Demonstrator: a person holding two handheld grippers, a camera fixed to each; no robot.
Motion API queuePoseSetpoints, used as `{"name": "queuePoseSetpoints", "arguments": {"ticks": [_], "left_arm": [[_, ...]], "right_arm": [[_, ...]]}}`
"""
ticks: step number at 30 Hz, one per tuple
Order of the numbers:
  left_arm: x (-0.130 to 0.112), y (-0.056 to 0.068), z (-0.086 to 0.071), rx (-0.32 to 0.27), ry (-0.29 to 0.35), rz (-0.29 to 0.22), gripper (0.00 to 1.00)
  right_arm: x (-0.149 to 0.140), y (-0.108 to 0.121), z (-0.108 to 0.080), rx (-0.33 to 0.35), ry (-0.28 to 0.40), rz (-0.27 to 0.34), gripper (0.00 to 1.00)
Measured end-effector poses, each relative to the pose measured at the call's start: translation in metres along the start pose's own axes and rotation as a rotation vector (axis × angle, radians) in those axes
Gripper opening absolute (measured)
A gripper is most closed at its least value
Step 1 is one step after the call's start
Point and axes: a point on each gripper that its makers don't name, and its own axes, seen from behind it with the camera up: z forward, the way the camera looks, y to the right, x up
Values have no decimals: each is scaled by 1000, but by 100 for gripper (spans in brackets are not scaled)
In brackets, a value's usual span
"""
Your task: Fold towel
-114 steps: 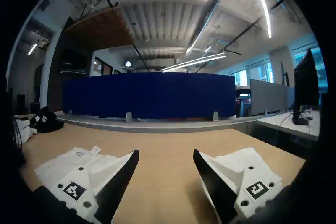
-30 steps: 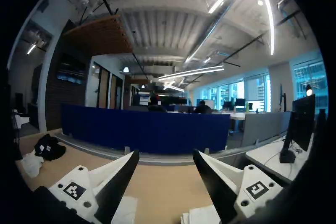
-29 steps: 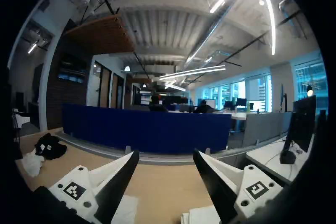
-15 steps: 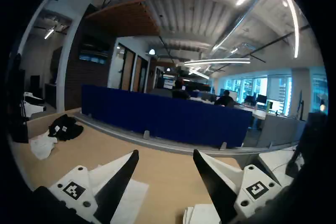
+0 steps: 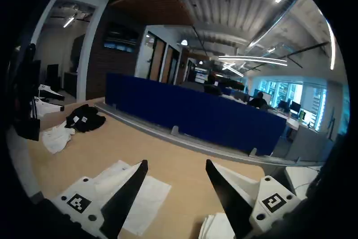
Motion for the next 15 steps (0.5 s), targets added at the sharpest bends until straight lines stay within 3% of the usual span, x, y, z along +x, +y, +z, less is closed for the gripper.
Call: {"name": "queuePoseSetpoints", "arguments": {"ticks": [15], "left_arm": [[-46, 27, 9, -57, -56, 2, 88]], "right_arm": [[-42, -22, 9, 33, -53, -2, 100]]}}
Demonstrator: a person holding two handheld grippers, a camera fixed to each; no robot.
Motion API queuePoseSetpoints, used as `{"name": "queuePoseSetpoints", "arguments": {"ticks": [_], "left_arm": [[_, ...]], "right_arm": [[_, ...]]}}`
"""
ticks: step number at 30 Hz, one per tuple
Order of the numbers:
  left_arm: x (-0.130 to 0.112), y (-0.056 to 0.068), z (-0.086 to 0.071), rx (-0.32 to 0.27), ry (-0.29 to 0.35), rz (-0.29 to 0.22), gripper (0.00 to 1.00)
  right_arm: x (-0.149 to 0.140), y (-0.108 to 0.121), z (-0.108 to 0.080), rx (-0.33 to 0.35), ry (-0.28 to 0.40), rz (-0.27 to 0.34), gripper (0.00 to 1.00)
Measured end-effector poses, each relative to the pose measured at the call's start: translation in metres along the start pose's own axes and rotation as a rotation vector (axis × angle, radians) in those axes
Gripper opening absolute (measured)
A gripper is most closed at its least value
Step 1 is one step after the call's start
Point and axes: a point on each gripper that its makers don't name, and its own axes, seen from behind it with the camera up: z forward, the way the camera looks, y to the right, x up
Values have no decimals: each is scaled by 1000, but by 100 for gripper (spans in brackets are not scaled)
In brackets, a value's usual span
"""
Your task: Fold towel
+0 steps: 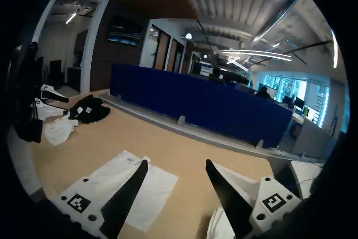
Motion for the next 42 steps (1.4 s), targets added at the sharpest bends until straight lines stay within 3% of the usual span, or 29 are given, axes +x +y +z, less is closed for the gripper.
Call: {"name": "queuePoseSetpoints", "arguments": {"ticks": [15, 33, 42], "left_arm": [[-77, 32, 22, -68, -121, 31, 88], [-180, 73, 42, -168, -309, 38, 88], [-219, 84, 46, -208, -404, 51, 88]], "right_arm": [[-67, -17, 17, 24, -66, -7, 100], [-172, -44, 37, 80, -243, -4, 100], [-211, -62, 41, 119, -319, -6, 100]]}}
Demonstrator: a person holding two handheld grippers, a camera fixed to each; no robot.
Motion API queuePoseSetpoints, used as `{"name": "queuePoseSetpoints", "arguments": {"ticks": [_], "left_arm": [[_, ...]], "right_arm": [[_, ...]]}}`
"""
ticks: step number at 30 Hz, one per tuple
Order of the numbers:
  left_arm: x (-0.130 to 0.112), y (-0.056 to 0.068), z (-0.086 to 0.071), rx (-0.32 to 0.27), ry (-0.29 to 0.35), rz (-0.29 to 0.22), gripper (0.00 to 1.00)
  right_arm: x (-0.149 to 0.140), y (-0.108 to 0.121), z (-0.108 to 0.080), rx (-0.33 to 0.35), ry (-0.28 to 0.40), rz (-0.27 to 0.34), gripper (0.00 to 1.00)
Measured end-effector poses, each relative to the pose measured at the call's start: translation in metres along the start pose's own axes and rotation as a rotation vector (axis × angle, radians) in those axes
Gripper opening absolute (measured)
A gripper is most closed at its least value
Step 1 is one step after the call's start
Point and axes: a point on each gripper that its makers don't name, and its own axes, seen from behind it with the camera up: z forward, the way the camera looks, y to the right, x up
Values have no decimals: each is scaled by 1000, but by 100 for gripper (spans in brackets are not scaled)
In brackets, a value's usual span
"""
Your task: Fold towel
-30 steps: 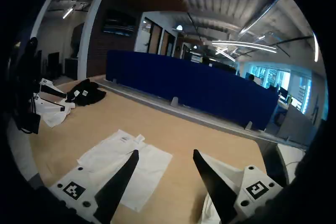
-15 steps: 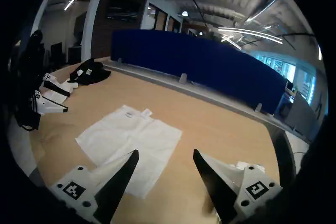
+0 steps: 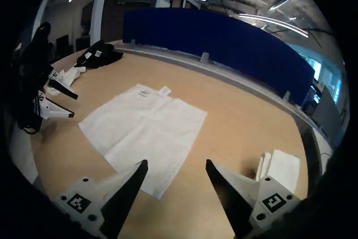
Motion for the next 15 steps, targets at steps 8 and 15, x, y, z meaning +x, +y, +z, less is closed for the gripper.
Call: {"name": "queuePoseSetpoints", "arguments": {"ticks": [8, 15], "left_arm": [[-21, 4, 14, -18, -62, -17, 88], [-30, 8, 18, -39, -97, -18, 88]], "right_arm": [[-29, -14, 9, 35, -64, 2, 100], [-47, -16, 12, 47, -103, 16, 100]]}}
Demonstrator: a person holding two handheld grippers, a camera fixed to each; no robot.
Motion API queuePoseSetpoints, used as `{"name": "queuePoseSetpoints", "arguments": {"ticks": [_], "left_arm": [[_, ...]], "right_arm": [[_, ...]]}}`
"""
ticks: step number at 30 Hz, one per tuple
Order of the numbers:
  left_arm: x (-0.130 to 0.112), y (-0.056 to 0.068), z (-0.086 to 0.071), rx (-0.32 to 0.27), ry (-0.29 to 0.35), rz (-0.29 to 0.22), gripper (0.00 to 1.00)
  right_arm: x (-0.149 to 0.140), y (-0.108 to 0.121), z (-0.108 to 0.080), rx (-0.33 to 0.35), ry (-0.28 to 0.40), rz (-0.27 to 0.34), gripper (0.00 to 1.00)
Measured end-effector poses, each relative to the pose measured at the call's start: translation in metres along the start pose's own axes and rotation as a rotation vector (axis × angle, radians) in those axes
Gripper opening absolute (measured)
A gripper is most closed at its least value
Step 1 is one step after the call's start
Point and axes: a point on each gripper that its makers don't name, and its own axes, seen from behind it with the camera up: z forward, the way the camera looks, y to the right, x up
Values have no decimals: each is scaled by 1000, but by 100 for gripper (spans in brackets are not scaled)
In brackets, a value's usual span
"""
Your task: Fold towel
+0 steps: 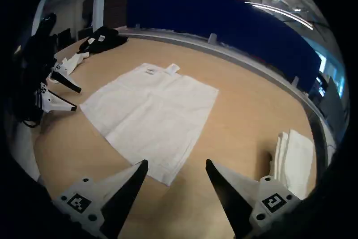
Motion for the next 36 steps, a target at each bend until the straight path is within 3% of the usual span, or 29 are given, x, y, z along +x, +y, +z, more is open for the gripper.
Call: {"name": "queuePoseSetpoints", "arguments": {"ticks": [15, 24, 32, 36], "left_arm": [[-4, 11, 13, -29, -39, -2, 88], [-4, 12, 16, -23, -41, 3, 85], [-5, 11, 20, -7, -48, 5, 67], [-5, 13, 21, -9, -48, 9, 53]], "right_arm": [[-21, -7, 10, 43, -46, 12, 91], [-29, -9, 13, 60, -63, 12, 83], [-33, -14, 17, 86, -74, 13, 66], [-35, -15, 18, 98, -76, 20, 61]]}}
